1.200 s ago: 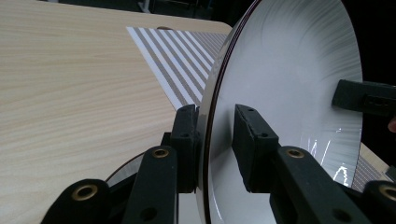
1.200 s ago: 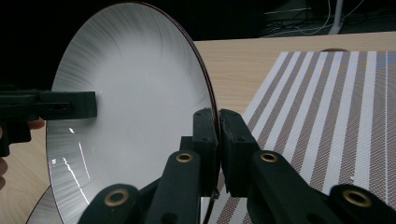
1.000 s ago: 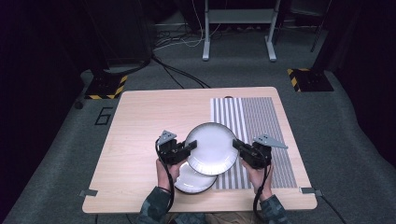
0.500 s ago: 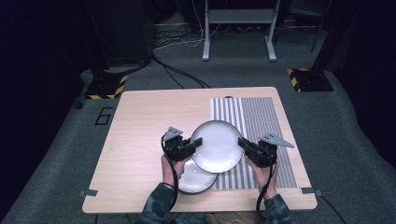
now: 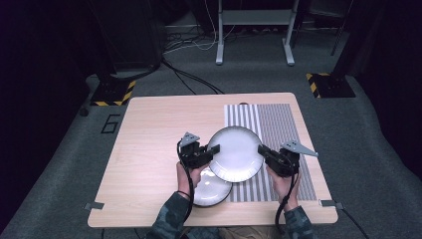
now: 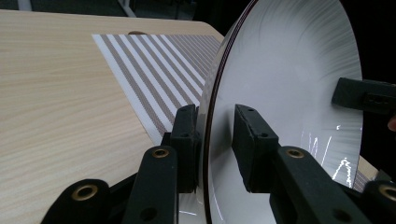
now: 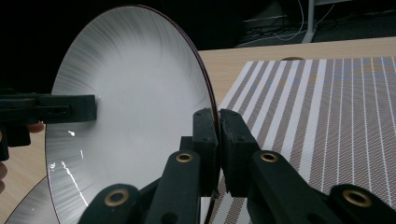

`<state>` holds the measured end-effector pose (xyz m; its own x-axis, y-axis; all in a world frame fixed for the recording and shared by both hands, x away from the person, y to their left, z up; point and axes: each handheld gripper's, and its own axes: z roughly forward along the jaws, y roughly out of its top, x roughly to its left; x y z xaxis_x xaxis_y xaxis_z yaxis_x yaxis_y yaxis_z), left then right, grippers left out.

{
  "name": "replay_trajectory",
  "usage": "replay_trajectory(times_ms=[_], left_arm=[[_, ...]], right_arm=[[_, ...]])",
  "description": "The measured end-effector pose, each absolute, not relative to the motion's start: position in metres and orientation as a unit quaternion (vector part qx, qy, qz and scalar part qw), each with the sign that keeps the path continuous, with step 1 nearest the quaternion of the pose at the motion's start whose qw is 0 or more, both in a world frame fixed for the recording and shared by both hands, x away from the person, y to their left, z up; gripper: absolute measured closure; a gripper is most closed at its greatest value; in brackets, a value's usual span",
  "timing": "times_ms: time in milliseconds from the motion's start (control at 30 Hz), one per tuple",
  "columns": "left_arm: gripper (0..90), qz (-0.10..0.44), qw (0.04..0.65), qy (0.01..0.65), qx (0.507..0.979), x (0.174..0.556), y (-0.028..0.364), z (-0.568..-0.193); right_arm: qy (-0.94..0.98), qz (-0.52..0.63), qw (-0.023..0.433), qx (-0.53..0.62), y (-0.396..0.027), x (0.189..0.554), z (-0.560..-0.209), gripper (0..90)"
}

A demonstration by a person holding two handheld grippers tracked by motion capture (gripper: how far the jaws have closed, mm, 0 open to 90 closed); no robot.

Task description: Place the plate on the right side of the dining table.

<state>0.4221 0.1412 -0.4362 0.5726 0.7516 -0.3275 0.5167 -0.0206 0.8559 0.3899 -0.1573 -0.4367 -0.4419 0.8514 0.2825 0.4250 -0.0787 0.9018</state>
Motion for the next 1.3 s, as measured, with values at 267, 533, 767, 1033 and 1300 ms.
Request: replay_trajectory(times_ms=[267, 533, 767, 1033, 1300], left_arm=[[70.5, 0.107, 0.535, 0.441, 0.713, 0.428, 0.132, -0.434], [70.1, 0.104, 0.535, 0.436, 0.716, 0.436, 0.122, -0.431], [70.0, 0.100, 0.536, 0.432, 0.719, 0.443, 0.111, -0.429], [69.5, 0.100, 0.534, 0.429, 0.722, 0.450, 0.101, -0.427], [69.4, 0.098, 0.532, 0.429, 0.723, 0.459, 0.090, -0.427]], right_arm=[[0.646, 0.544, 0.201, 0.497, -0.166, 0.391, -0.435, 85.3], [0.643, 0.539, 0.208, 0.503, -0.174, 0.393, -0.432, 85.3], [0.640, 0.536, 0.218, 0.506, -0.183, 0.395, -0.430, 85.3], [0.635, 0.533, 0.225, 0.512, -0.191, 0.398, -0.428, 85.2], [0.631, 0.529, 0.226, 0.521, -0.198, 0.404, -0.429, 85.1]])
